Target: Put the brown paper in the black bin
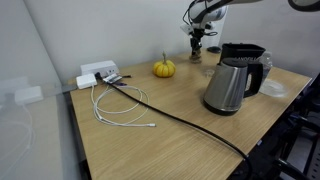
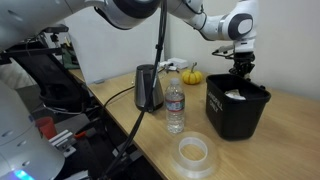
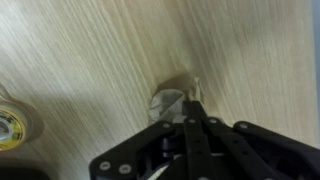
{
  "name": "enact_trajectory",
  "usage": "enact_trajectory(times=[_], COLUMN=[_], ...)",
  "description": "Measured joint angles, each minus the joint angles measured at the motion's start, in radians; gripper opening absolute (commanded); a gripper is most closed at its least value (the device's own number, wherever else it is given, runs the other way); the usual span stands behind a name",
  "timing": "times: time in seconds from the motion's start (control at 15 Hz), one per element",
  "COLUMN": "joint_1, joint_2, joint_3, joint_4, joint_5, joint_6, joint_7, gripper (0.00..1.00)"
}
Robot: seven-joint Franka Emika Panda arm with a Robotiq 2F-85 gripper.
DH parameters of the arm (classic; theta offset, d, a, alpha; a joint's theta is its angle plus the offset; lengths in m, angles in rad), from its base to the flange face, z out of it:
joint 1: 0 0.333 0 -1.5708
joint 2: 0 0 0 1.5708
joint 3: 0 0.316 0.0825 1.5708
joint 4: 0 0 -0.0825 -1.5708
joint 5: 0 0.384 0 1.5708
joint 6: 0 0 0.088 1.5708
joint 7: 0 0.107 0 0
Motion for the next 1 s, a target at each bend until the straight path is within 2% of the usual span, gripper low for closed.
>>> enact_trajectory(times=[0.33, 0.6, 0.8, 1.0], joint_1=[0.006, 0.006, 0.009, 0.018], joint_2=[-0.048, -0.116, -0.188, -0.289], joint_3=[-0.038, -0.048, -0.064, -0.083], joint_4=[0.013, -0.013, -0.084, -0.203], joint_5=[-0.014, -0.012, -0.012, -0.013], joint_6=[0.044, 0.16, 0.232, 0.271], joint_7=[0.017, 0.08, 0.145, 0.179], gripper=[0.0, 0.0, 0.0, 0.0])
